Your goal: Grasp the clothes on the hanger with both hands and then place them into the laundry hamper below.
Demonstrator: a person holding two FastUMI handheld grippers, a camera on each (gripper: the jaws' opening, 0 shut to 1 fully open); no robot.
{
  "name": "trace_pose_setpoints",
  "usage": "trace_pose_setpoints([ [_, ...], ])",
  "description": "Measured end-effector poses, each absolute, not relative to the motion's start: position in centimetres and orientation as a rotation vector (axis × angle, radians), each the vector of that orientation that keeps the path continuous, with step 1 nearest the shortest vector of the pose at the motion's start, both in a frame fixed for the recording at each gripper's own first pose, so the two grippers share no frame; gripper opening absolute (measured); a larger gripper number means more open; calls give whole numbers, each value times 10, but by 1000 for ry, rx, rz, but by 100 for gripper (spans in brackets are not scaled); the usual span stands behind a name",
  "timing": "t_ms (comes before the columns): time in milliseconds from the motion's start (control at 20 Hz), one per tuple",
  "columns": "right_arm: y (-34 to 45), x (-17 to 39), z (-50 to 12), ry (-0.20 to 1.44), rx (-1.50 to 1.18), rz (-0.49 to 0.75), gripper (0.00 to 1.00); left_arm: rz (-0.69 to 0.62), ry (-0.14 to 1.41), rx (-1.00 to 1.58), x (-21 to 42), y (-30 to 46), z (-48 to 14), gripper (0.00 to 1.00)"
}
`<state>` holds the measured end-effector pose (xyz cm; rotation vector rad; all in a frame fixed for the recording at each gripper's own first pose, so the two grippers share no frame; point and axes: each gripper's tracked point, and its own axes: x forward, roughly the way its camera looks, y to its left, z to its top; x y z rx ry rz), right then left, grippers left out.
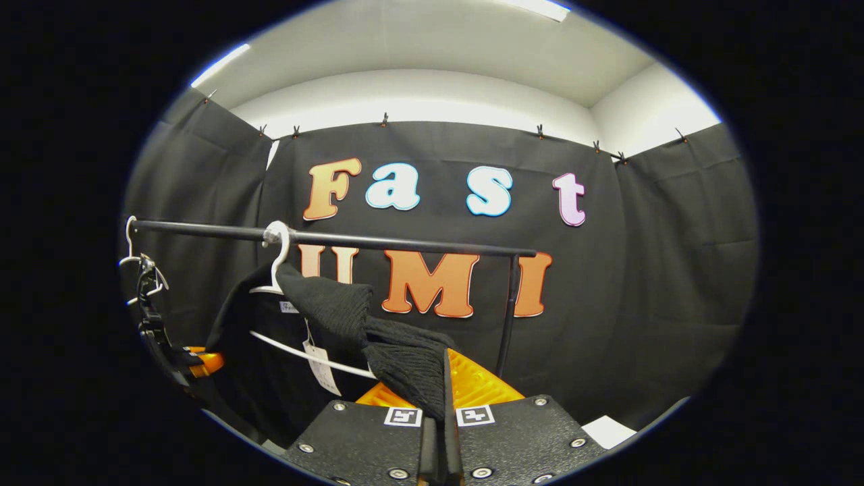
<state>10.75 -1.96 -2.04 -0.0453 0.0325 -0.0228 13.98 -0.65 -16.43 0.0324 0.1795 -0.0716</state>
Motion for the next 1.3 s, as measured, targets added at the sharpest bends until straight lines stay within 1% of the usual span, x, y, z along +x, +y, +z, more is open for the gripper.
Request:
trace_pose_setpoints([
  [200,-26,131,-18,45,-58,29,4,18,120,17,135,26,-131,7],
  [250,-29,137,-20,54,-61,46,4,48,99,27,136,35,-122,10],
  [300,-31,143,-23,64,-60,63,4,78,81,39,137,43,-113,7],
  [450,-36,166,-32,103,-56,112,4,146,69,60,143,52,-98,7],
  [500,-44,175,-34,107,-87,110,4,170,57,68,145,53,-91,5],
  [550,-45,180,-38,117,-105,129,4,190,43,80,150,57,-87,7],
  [700,-34,202,-64,167,-79,214,4,248,13,116,164,71,-74,7],
  [750,-40,209,-68,180,-63,239,4,262,10,120,164,74,-72,7],
  [850,-35,221,-74,192,-11,283,4,282,13,123,163,82,-72,7],
  [900,-34,226,-77,194,16,301,4,290,18,125,165,86,-75,5],
  [1000,-31,240,-80,191,51,337,4,296,37,118,170,89,-83,5],
  [1100,-28,252,-85,194,90,374,4,311,52,109,173,91,-90,10],
  [1150,-26,256,-88,198,112,388,4,318,55,107,176,91,-93,7],
  [1300,-25,264,-96,189,155,425,4,334,66,95,179,90,-106,7],
])
